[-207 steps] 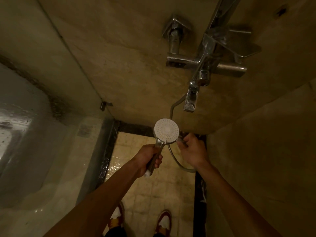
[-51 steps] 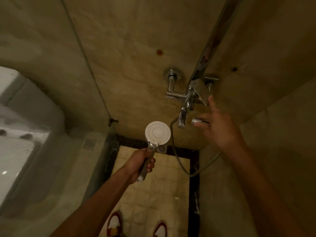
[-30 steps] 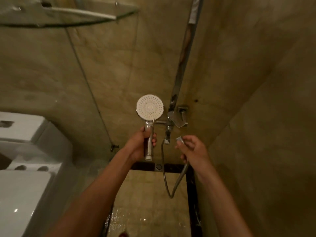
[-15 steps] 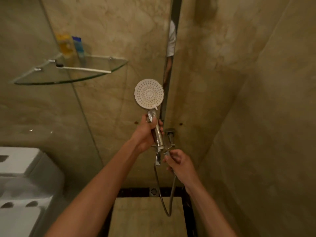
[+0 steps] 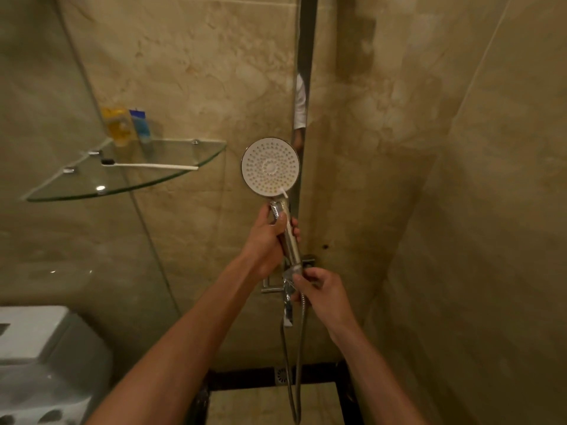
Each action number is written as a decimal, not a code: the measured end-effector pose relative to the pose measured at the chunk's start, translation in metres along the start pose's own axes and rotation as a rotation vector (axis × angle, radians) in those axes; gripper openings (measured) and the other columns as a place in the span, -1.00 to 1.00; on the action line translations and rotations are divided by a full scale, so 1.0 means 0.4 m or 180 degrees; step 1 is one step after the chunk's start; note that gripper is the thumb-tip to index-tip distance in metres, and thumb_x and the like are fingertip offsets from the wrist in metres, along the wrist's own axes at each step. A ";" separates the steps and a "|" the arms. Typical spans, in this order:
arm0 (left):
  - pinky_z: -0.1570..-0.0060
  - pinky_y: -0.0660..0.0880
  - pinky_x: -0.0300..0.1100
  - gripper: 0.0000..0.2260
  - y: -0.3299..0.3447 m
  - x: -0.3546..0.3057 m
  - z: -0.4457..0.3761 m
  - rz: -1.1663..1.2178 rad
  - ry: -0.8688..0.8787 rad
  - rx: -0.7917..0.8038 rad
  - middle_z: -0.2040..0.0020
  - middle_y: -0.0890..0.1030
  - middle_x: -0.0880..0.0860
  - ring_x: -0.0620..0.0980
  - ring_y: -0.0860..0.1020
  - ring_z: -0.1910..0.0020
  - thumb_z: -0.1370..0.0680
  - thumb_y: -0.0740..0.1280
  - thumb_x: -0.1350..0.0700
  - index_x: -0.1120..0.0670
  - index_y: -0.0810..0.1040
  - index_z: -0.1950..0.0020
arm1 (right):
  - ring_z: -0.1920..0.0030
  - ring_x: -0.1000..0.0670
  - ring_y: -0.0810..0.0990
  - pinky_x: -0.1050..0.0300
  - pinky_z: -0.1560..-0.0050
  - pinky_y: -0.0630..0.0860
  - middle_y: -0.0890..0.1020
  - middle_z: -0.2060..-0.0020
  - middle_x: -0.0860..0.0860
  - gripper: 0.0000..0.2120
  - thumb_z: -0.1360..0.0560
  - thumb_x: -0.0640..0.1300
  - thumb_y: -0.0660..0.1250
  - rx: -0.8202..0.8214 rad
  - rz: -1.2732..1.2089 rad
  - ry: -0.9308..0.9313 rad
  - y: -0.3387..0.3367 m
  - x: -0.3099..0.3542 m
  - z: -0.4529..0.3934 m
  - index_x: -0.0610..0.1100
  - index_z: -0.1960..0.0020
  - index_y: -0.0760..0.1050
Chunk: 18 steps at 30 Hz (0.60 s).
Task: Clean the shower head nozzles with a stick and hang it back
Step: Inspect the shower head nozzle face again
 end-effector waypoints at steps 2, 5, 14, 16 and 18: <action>0.11 0.53 -0.03 -0.70 0.002 -0.009 -0.004 0.0050 0.0023 0.0012 0.10 0.50 0.13 0.04 0.52 0.20 -0.66 0.15 0.27 0.00 0.37 -0.36 | 0.25 0.04 0.69 0.16 0.17 0.64 0.72 0.24 -0.07 -0.89 -0.56 -0.08 0.38 -0.0028 -0.0008 -0.0073 -0.002 0.013 -0.001 -0.06 -0.03 0.66; 0.10 0.53 0.02 -0.65 0.003 -0.020 -0.010 -0.0006 -0.0018 0.0063 0.03 0.45 0.15 0.08 0.51 0.16 -0.66 0.16 0.26 0.04 0.32 -0.43 | 0.26 0.04 0.68 0.18 0.18 0.64 0.71 0.26 -0.11 -0.89 -0.58 -0.09 0.35 0.0030 0.0002 -0.0088 -0.008 0.032 -0.004 -0.05 -0.01 0.66; 0.01 0.55 -0.04 -0.79 0.025 -0.026 -0.006 0.0159 -0.0045 0.0267 0.11 0.52 0.16 0.08 0.54 0.09 -0.66 0.09 0.30 0.24 0.45 -0.24 | 0.38 0.07 0.57 0.20 0.27 0.57 0.62 0.32 -0.11 -0.77 -0.64 -0.21 0.24 0.0236 -0.0042 0.0006 -0.022 0.062 0.013 -0.27 0.07 0.62; 0.09 0.54 -0.09 -0.76 0.035 -0.020 -0.004 0.0342 -0.0076 0.0247 0.15 0.50 0.14 0.05 0.51 0.17 -0.66 0.06 0.28 0.27 0.44 -0.23 | 0.38 0.08 0.55 0.21 0.29 0.54 0.61 0.32 -0.10 -0.74 -0.65 -0.22 0.22 0.0299 -0.0113 0.0049 -0.023 0.065 0.020 -0.29 0.08 0.62; 0.18 0.49 -0.14 -0.77 0.043 -0.014 -0.004 0.0517 -0.0095 0.0188 0.20 0.48 0.09 0.00 0.47 0.25 -0.65 0.09 0.19 0.25 0.43 -0.22 | 0.36 0.03 0.54 0.14 0.25 0.52 0.61 0.27 -0.17 -0.74 -0.65 -0.24 0.20 0.0373 -0.0263 0.0090 -0.019 0.070 0.024 -0.35 0.05 0.60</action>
Point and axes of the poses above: each hand's wrist, its own z-axis away from the middle knuckle, its own y-axis out of the palm, x = y × z, the point moved 10 cm from there along -z, towards the middle knuckle
